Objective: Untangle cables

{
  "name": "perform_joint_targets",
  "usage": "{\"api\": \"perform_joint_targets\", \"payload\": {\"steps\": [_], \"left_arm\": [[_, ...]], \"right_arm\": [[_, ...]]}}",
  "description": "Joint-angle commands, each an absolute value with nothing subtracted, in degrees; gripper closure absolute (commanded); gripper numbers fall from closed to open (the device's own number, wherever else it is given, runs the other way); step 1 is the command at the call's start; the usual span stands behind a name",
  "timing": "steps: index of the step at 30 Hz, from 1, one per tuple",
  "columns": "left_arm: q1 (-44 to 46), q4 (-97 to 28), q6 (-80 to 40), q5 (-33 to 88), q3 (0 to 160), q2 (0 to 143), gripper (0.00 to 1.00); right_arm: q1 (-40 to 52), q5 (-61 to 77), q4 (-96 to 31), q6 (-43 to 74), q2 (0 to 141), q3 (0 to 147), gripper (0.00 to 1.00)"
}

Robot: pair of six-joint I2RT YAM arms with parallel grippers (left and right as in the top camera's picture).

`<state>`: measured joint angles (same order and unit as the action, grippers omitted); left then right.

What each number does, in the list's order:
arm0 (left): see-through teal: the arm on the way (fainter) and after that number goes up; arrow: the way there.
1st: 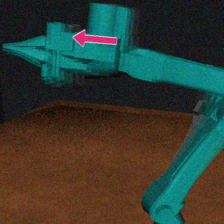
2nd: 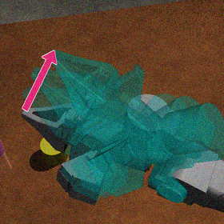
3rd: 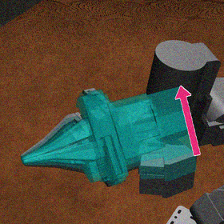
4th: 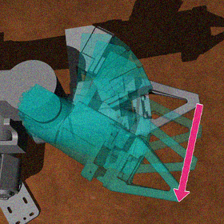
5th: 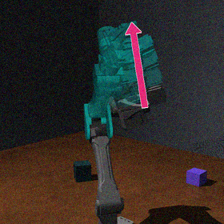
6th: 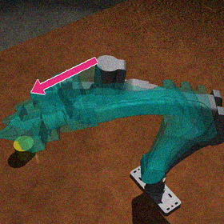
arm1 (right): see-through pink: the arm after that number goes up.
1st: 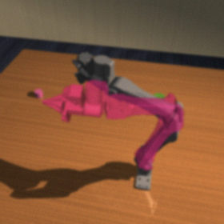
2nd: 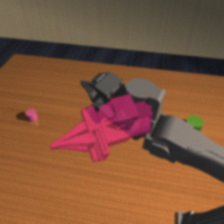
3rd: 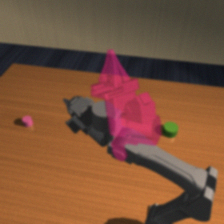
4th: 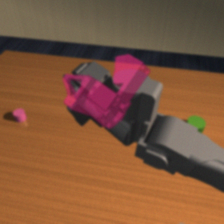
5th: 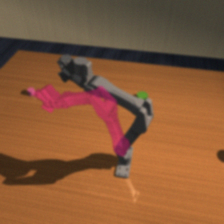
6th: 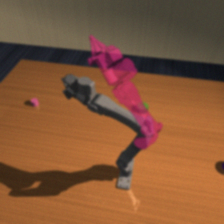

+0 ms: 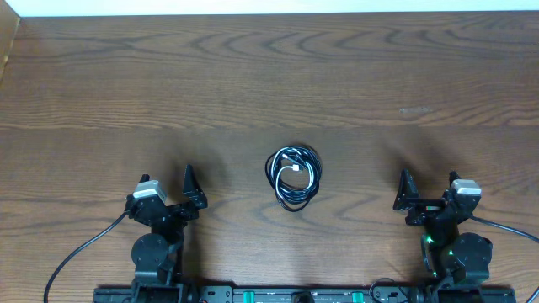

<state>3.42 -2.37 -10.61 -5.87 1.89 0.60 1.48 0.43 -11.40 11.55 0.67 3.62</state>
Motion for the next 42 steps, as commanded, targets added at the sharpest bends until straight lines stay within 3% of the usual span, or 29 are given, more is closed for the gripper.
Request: {"api": "perform_joint_targets", "payload": {"steps": [1,18,24,30,36,42], "left_arm": [[3.11,-3.75,-10.09,-5.54,0.23,0.6,0.04],[3.11,-3.66,-10.11,-5.54,0.23,0.62,0.04],[3.14,-1.96,-12.69,5.91,0.32,0.6,0.04],[3.14,-7.81,-20.51,6.07,4.56,5.43,0.04],[3.14,-11.57,-18.52,7.01,25.45,24.91,0.04],[3.22,-24.08,-18.52,8.19,44.84,42.65,0.04]], "right_arm": [[1.83,0.34,-11.42,11.94,0.38,3.4,0.01],[1.8,0.89,-11.33,13.04,0.38,3.4,0.01],[1.83,6.63,-8.75,13.72,0.4,3.42,0.01],[1.83,9.8,-7.07,18.98,4.32,4.73,0.01],[1.83,14.02,-8.47,19.42,23.73,20.38,0.01],[3.62,26.92,-28.67,14.96,51.86,48.51,0.01]]}}
